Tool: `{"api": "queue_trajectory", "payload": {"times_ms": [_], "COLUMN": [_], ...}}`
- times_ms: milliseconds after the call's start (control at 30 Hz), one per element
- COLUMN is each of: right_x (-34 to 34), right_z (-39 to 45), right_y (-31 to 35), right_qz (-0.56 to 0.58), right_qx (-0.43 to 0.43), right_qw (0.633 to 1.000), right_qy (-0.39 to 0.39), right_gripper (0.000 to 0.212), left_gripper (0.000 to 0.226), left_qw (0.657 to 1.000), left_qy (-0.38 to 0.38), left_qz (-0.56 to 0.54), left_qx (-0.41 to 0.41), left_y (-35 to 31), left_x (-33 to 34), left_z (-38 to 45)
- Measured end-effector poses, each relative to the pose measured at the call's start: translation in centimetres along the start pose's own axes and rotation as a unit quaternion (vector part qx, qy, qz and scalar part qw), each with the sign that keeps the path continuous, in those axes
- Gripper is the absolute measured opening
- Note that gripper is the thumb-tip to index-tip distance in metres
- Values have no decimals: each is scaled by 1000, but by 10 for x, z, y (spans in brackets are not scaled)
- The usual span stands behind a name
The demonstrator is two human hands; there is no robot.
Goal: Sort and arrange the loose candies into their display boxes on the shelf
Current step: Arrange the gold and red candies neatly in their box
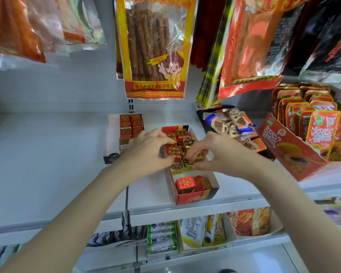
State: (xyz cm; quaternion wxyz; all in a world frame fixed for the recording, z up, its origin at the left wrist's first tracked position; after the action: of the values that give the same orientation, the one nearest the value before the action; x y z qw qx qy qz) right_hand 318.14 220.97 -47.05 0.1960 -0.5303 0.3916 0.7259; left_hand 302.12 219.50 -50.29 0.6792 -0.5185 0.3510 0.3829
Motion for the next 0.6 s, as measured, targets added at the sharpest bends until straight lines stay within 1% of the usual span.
{"api": "queue_trajectory", "payload": {"times_ms": [67,167,233,267,333,433,533,600], "right_x": [14,32,37,38,38,40,42,35], "right_z": [5,11,12,13,14,16,16,14], "right_y": [5,5,4,5,8,6,3,4], "right_qz": [-31,-93,-99,-93,-91,-92,-63,-8], "right_qx": [-14,-15,-5,-3,-18,-54,-48,-37], "right_qw": [999,995,995,996,995,993,996,998], "right_qy": [11,33,22,7,-23,-42,-33,-47], "right_gripper": [30,44,48,47,37,26,24,26], "left_gripper": [40,35,34,34,33,33,33,33], "left_qw": [1000,997,992,990,986,986,987,987], "left_qy": [-5,-44,-72,-85,-106,-113,-111,-113], "left_qz": [-8,-45,-74,-86,-100,-103,-100,-94], "left_qx": [-20,-49,-65,-71,-75,-68,-58,-56], "left_y": [2,5,6,7,9,12,12,12], "left_x": [3,4,4,3,0,-1,0,0], "left_z": [5,12,14,14,14,14,13,14]}}
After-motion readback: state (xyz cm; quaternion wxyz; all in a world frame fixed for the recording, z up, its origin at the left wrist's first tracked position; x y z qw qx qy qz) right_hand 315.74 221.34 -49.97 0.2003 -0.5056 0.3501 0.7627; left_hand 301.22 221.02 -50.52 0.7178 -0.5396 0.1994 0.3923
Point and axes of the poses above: each hand's wrist, its own z-axis towards the middle knuckle, its own x-axis out of the palm, y = z × x, the point moved 3 cm from there along z, towards the middle knuckle, and after that the axes turned 14 degrees about -y, right-handed, at the moved point
